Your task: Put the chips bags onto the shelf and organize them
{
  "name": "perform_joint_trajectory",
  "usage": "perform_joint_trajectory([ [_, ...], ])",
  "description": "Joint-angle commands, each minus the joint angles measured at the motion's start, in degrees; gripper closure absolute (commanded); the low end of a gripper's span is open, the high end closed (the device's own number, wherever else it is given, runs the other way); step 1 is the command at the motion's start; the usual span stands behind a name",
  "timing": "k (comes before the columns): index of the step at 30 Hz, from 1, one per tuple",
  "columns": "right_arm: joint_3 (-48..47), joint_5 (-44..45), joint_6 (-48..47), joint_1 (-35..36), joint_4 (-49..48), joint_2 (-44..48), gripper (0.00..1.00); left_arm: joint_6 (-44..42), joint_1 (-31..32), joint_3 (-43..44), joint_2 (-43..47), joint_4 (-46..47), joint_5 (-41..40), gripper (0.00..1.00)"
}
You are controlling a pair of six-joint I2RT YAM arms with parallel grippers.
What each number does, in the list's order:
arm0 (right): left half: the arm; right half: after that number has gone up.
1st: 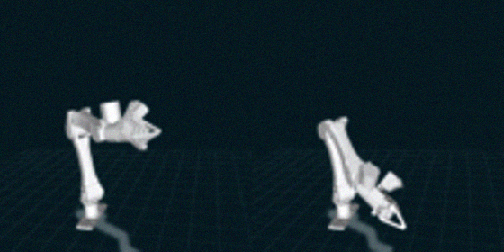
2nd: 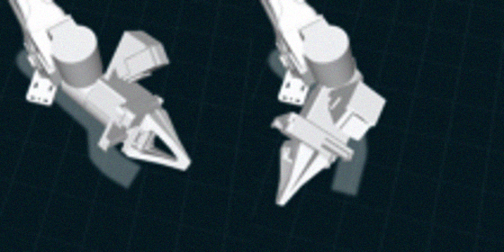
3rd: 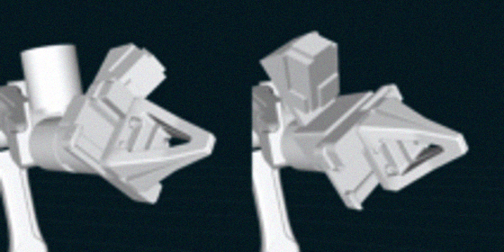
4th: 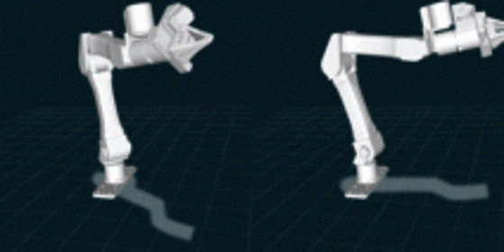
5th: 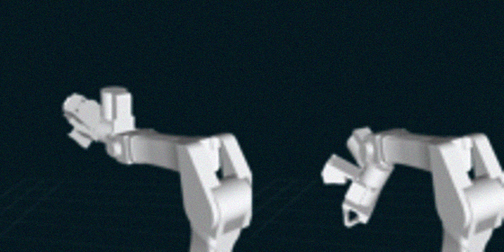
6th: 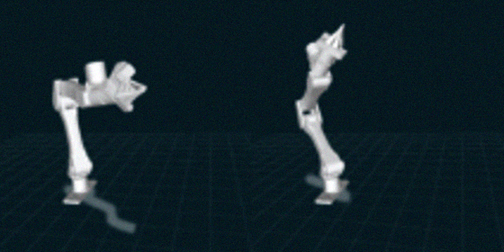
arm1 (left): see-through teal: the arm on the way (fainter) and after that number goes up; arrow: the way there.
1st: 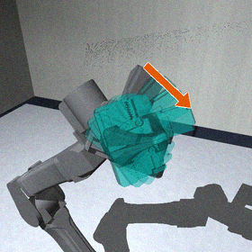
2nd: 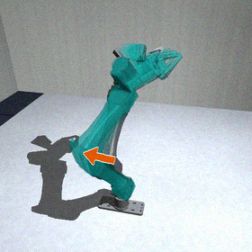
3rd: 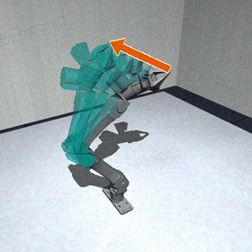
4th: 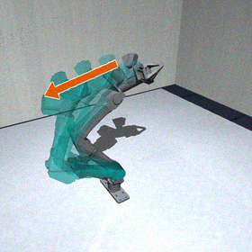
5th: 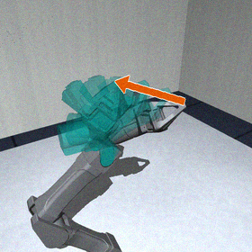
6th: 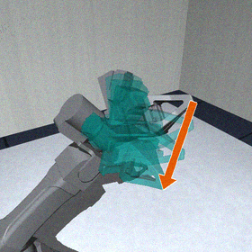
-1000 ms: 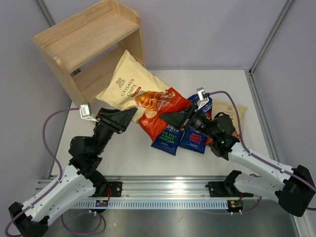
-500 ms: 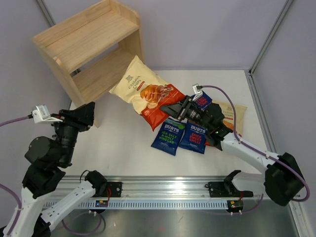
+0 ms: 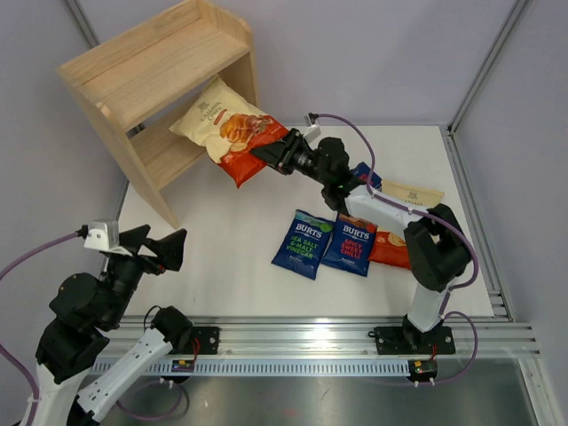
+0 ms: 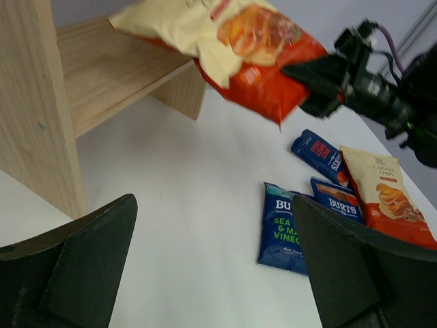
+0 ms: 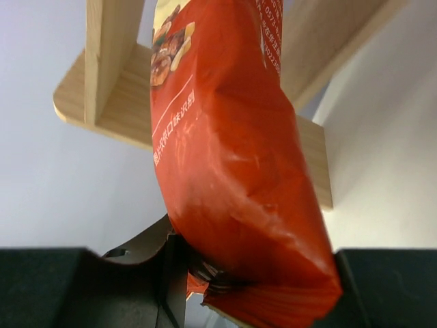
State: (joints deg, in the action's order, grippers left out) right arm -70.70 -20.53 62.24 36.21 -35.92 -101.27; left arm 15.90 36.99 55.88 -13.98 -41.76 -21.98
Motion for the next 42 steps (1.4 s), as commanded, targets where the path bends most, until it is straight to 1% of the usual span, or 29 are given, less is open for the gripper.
perform_joint_trajectory([
  [1,-13.2,0.5,2.4,-0.2,0.5,-6.6,0.9,-3.4,-0.2,-5.2,4.2,4.9,3.5,0.01],
  [2,-18.6,0.5,3.1,-0.2,1.2,-10.9,0.9,-3.2,-0.2,-7.5,6.0,5.5,3.5,0.01],
  [3,-21.4,0.8,3.8,-0.2,2.3,-12.9,0.9,-3.0,-0.2,-8.6,6.6,6.3,2.9,0.01],
  [4,-23.9,2.6,4.0,-0.2,5.1,-14.6,0.89,-2.5,-0.3,-9.0,7.0,6.4,2.6,0.01],
  [5,-28.5,3.5,4.2,0.0,6.1,-17.8,0.88,-2.2,-0.3,-9.2,7.6,6.1,1.9,0.01],
  [7,-33.6,5.4,3.9,0.3,9.8,-22.6,0.85,-2.2,-0.5,-9.3,7.9,5.5,-0.3,0.01],
  [8,-39.2,5.9,3.1,0.6,11.1,-24.4,0.85,-2.3,-0.5,-9.2,8.3,5.2,-1.0,0.01],
  [9,-42.3,6.9,2.6,1.1,14.8,-26.2,0.85,-2.1,-0.5,-9.2,8.6,5.0,-1.4,0.01],
  [10,-45.6,7.1,2.4,1.2,16.5,-28.1,0.84,-2.2,-0.5,-9.5,9.1,5.3,-0.9,0.01],
  [11,-51.8,7.3,1.8,1.4,18.2,-31.8,0.84,-2.4,-0.5,-9.7,9.4,5.5,-0.5,0.01],
  [12,-54.8,8.2,1.0,1.5,21.4,-33.5,0.84,-2.3,-0.5,-9.8,10.1,5.5,-0.4,0.01],
  [13,-60.4,8.9,0.3,1.5,23.3,-36.8,0.83,-2.3,-0.4,-9.8,10.3,5.4,-0.4,0.01],
  [15,-66.4,10.7,-1.5,1.5,29.4,-40.0,0.81,-2.4,-0.5,-10.2,11.2,5.5,-0.7,0.01],
  [16,-71.9,11.1,-2.2,1.6,31.5,-42.9,0.8,-2.5,-0.5,-10.2,11.3,5.6,-0.7,0.01],
  [18,-75.7,12.4,-3.3,1.6,35.6,-45.1,0.78,-2.4,-0.4,-10.2,11.6,5.6,-0.6,0.01],
  [19,-77.0,12.8,-3.4,1.6,35.7,-45.8,0.76,-2.4,-0.5,-10.3,11.7,5.6,-0.5,0.01],
  [20,-77.1,13.1,-4.0,1.6,37.7,-45.9,0.73,-2.4,-0.5,-10.3,11.6,5.7,-0.4,0.01],
  [21,-76.8,14.0,-4.2,1.6,38.8,-45.6,0.63,-2.4,-0.5,-10.3,11.6,5.7,-0.3,0.01],
  [22,-75.6,14.4,-4.5,1.6,39.4,-44.5,0.58,-2.4,-0.5,-10.3,11.4,5.7,-0.4,0.01],
  [23,-74.9,14.7,-4.9,1.6,39.8,-43.9,0.49,-2.3,-0.5,-10.3,11.3,5.6,-0.5,0.01],
  [25,-73.3,15.2,-5.8,1.8,41.4,-42.1,0.4,-2.3,-0.5,-10.2,11.1,5.5,-0.5,0.01],
  [29,-73.7,16.8,-9.2,1.7,50.0,-40.0,0.32,-2.2,-0.5,-10.0,10.9,5.2,-0.6,0.01],
  [33,-70.6,16.4,-11.2,1.6,52.4,-36.8,0.18,-2.3,-0.4,-10.1,11.2,5.3,-0.9,0.01],
  [35,-70.1,15.9,-12.0,1.5,54.0,-36.1,0.13,-2.3,-0.5,-10.1,10.9,5.2,-0.8,0.01],
  [38,-67.5,15.6,-13.2,1.1,53.9,-33.8,0.01,-2.1,-0.5,-10.0,10.3,5.0,-1.0,0.01],
  [42,-59.2,13.8,-15.2,0.7,50.0,-27.4,0.01,-2.0,-0.5,-9.9,8.8,5.0,-0.4,0.01],
])
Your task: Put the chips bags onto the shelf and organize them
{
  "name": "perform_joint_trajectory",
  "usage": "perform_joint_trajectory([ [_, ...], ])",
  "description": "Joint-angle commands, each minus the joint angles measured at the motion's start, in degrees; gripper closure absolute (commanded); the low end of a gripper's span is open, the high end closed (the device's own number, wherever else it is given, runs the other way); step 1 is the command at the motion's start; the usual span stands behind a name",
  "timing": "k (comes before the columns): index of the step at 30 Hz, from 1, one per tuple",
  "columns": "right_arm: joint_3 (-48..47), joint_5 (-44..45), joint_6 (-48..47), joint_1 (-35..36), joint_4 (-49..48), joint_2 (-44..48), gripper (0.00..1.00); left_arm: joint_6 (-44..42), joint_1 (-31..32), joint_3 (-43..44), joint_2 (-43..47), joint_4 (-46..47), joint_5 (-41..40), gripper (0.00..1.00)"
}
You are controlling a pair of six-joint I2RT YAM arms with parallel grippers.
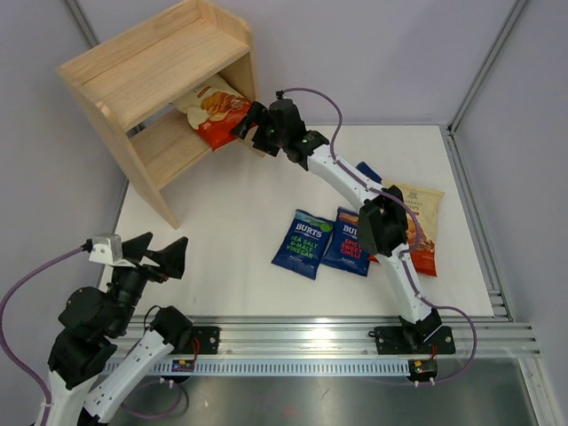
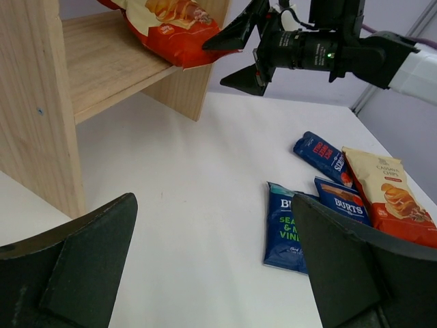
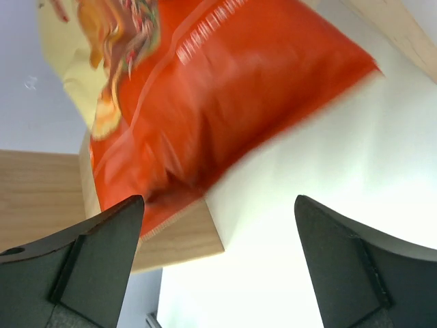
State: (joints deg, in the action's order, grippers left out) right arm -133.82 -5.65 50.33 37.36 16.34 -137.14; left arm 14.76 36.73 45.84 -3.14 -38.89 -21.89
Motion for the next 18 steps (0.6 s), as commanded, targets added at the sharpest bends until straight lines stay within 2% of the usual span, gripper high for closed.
perform_joint_trajectory([
  [1,5.4,-1.6,-4.2,-0.8,-3.0,9.7,0.01,-0.9,-0.3,0.1,-2.3,2.2,0.1,0.01],
  [8,17.9,-5.2,-7.3,-2.9,-7.8,20.8,0.0,-0.2,-0.3,0.8,-6.5,2.3,1.8,0.01],
  [10,24.5,-4.5,-10.2,-3.4,-8.4,26.2,0.0,0.3,-0.3,1.2,-7.5,2.9,3.2,0.01],
  [15,41.0,6.4,-19.7,-6.4,-1.6,42.3,0.0,6.2,-0.3,3.6,-17.7,4.2,11.6,0.01],
  [18,51.0,15.5,-23.2,-8.3,4.6,51.9,0.0,9.1,-0.3,2.2,-26.3,10.5,20.7,0.01],
])
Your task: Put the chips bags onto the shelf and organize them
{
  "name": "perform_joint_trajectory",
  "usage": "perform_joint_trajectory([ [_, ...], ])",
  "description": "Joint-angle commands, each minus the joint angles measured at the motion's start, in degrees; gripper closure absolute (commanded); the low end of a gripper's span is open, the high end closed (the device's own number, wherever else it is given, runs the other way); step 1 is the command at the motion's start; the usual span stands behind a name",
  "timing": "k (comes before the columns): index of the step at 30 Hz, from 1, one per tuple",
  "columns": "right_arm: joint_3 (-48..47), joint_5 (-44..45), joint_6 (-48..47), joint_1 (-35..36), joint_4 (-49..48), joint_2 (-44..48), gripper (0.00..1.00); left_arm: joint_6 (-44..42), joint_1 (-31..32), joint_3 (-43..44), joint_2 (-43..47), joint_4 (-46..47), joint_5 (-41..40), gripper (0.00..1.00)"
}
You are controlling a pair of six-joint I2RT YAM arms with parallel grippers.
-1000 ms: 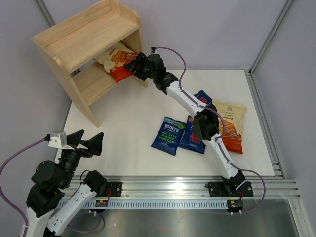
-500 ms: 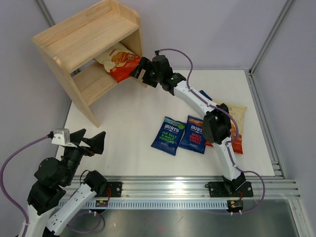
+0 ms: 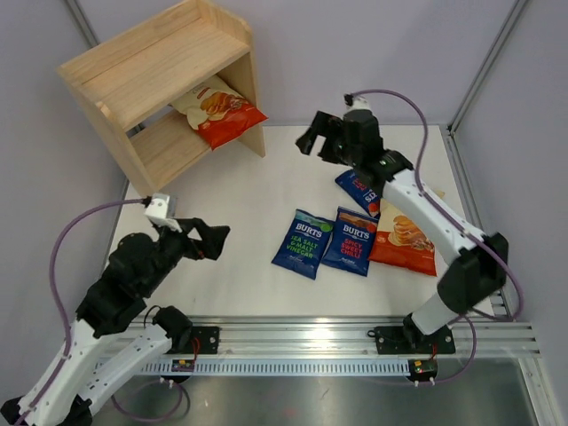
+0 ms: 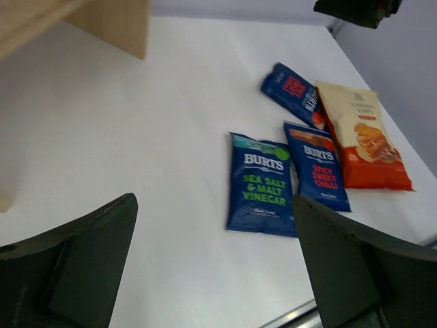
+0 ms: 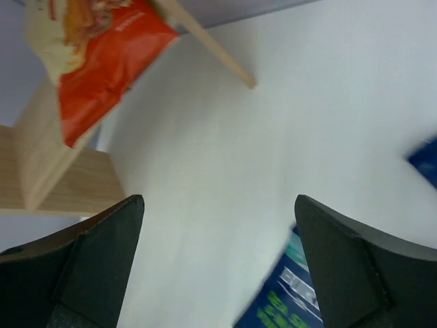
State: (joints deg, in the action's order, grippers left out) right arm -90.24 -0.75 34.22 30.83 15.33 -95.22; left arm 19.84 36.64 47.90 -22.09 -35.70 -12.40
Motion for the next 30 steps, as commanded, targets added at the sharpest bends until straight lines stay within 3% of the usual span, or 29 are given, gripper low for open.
perform_joint_trajectory([
  [1,10.0,12.5,-8.5,-2.1,6.7,12.5,0.01,4.8,-0.2,-0.3,-9.7,11.4,13.7,0.01],
  [5,21.8,19.0,-10.4,-2.4,13.9,28.6,0.0,9.1,0.2,-0.2,-27.9,25.5,26.8,0.01],
  [6,23.4,20.2,-10.4,-2.4,15.2,31.6,0.01,9.6,0.6,-0.2,-27.9,25.6,28.5,0.01],
  [9,28.7,22.0,-9.0,-2.4,18.8,42.7,0.0,11.2,4.0,4.6,-41.9,31.7,31.7,0.01],
  [15,32.6,26.4,-6.5,-2.4,26.5,57.8,0.0,13.1,10.7,24.5,-71.1,33.1,34.0,0.01],
  [20,31.4,27.2,-5.6,-2.4,32.4,64.7,0.01,16.4,14.0,42.2,-90.1,31.9,35.4,0.01],
  [26,29.7,24.7,-5.3,-2.4,36.6,68.1,0.01,20.2,16.0,56.3,-104.3,30.4,35.0,0.01],
  [30,28.6,21.8,-4.3,-2.4,37.8,70.3,0.01,20.9,16.7,66.2,-112.7,26.2,30.6,0.01],
])
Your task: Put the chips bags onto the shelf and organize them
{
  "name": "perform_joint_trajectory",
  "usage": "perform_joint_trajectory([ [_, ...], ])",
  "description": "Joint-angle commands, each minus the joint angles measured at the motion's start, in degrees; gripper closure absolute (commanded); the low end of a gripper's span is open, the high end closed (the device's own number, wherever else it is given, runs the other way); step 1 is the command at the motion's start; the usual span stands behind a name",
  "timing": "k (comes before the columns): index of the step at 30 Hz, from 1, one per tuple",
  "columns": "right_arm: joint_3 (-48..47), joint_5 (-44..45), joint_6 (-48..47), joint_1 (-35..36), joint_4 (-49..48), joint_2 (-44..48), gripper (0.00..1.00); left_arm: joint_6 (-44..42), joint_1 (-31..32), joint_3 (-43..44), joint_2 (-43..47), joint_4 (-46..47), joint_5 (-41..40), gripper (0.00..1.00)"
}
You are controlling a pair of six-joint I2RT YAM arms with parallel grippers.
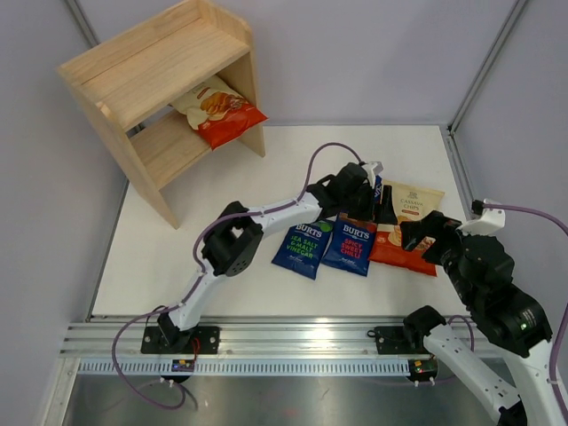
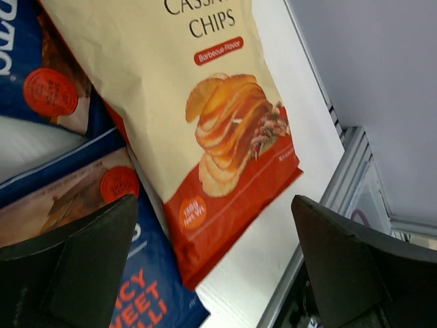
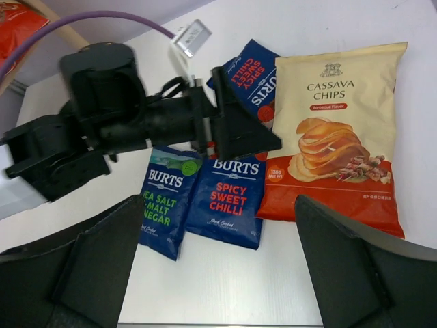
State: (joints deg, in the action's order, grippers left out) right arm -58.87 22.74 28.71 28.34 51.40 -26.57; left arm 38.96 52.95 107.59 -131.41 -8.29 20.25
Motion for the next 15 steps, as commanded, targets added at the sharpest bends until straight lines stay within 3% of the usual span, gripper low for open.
perform_joint_trajectory([
  [1,-2.8,-3.0,1.3,0.1,2.0,2.1,0.02,2.1,0.5,8.2,-4.7,-1.9,-3.7,0.01],
  [4,-3.2,-6.1,2.0,0.1,2.2,3.7,0.02,2.0,0.5,14.1,-9.6,-6.0,-6.1,0.02],
  [10,-3.9,-8.6,2.6,0.1,2.2,5.4,0.03,3.1,0.5,16.7,-13.8,-6.2,-6.2,0.12],
  [15,-3.4,-9.1,2.5,0.1,1.2,5.8,0.03,5.2,0.8,17.2,-16.5,-1.0,-1.2,0.28],
])
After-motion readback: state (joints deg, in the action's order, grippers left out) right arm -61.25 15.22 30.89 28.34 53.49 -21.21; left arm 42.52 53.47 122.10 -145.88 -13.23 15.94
